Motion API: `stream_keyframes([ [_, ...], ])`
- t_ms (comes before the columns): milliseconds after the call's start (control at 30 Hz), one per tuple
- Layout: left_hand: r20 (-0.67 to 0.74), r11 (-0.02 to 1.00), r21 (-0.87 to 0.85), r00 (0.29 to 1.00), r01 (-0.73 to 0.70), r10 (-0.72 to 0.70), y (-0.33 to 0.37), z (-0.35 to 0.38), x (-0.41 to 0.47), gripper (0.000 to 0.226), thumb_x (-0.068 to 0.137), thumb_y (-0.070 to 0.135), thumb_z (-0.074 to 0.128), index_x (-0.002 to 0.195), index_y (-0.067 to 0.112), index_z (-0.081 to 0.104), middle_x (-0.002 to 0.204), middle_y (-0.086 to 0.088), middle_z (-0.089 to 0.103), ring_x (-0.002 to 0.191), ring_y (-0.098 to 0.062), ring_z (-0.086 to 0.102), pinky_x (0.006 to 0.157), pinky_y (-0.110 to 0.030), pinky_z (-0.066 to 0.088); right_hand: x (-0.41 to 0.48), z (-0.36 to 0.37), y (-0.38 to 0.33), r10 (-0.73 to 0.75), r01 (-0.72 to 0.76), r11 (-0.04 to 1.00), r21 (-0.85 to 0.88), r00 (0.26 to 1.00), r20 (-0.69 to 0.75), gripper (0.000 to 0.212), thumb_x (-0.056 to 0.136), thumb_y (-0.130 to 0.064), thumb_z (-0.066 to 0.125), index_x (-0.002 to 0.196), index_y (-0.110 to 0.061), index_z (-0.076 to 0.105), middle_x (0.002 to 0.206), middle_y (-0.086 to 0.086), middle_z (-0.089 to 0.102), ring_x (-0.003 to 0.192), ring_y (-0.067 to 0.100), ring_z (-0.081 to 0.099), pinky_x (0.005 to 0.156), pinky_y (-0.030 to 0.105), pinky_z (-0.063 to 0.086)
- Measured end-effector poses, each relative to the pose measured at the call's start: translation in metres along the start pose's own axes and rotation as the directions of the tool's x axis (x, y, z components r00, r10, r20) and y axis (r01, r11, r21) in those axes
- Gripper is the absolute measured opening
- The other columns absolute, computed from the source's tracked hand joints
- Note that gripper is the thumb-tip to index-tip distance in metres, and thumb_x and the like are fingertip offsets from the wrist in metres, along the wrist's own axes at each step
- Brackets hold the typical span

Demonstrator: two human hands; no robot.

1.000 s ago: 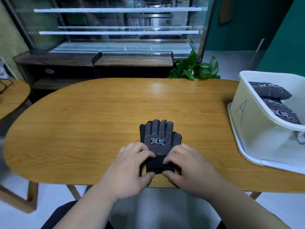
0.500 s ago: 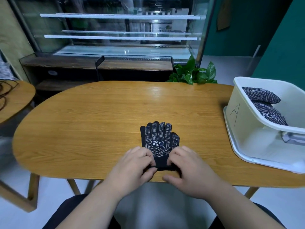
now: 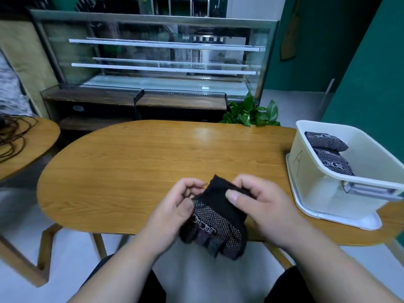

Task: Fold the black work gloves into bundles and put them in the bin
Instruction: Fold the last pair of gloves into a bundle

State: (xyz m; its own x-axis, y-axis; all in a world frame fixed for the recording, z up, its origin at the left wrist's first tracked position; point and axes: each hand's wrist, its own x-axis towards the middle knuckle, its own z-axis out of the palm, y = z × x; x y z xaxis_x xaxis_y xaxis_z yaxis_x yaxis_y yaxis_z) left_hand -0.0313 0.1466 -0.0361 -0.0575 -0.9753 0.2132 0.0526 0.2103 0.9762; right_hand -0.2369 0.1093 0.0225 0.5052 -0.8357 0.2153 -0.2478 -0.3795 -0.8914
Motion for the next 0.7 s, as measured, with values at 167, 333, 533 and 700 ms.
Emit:
stream_keyframes([
  [167,0.325,0.942,-0.111,0.907,0.316,-0.266,0.047,0.003,-0.018,0.077,0.057,0.037,0.093,0.119,0.005,0.059,0.116,-0.016,0.07,0.105,-0.03,0.068,0.086,-0.038,0.055,0.013,-0.027,-0.061,-0.004,0.007,0.995,0.096,1.0,-0.029,0.019,0.097,-0.01,0.061,0.079,-0.016,0.064,0.065,-0.004,0.061,0.06,0.011,0.052,0.057,0.028,0.039],
  [333,0.235,0.934,-0.232,0.947,0.274,-0.219,0.053,0.01,-0.023,0.052,0.066,0.009,0.075,0.113,-0.007,0.06,0.11,-0.029,0.065,0.101,-0.041,0.06,0.092,-0.053,0.042,0.013,-0.039,-0.084,0.038,-0.034,0.994,0.107,0.998,-0.04,0.022,0.099,-0.004,0.054,0.087,-0.017,0.068,0.068,-0.007,0.066,0.059,0.007,0.057,0.053,0.018,0.043],
  [533,0.32,0.914,-0.282,0.927,0.291,-0.196,0.063,0.018,-0.024,0.062,0.06,0.009,0.071,0.119,-0.006,0.054,0.106,-0.023,0.065,0.096,-0.035,0.063,0.079,-0.037,0.052,0.014,-0.044,-0.099,0.019,-0.019,0.999,0.039,1.0,0.005,0.013,0.1,-0.005,0.052,0.095,-0.007,0.063,0.081,0.01,0.059,0.072,0.02,0.051,0.065,0.033,0.037],
  [700,0.282,0.936,-0.208,0.934,0.283,-0.22,0.068,0.027,-0.019,0.039,0.066,0.01,0.071,0.103,0.002,0.065,0.09,-0.013,0.07,0.077,-0.024,0.068,0.061,-0.024,0.051,0.018,-0.045,-0.108,-0.018,0.018,1.0,0.02,0.999,0.044,0.017,0.1,-0.005,0.052,0.093,-0.014,0.065,0.081,0.005,0.061,0.073,0.017,0.053,0.063,0.032,0.039],
])
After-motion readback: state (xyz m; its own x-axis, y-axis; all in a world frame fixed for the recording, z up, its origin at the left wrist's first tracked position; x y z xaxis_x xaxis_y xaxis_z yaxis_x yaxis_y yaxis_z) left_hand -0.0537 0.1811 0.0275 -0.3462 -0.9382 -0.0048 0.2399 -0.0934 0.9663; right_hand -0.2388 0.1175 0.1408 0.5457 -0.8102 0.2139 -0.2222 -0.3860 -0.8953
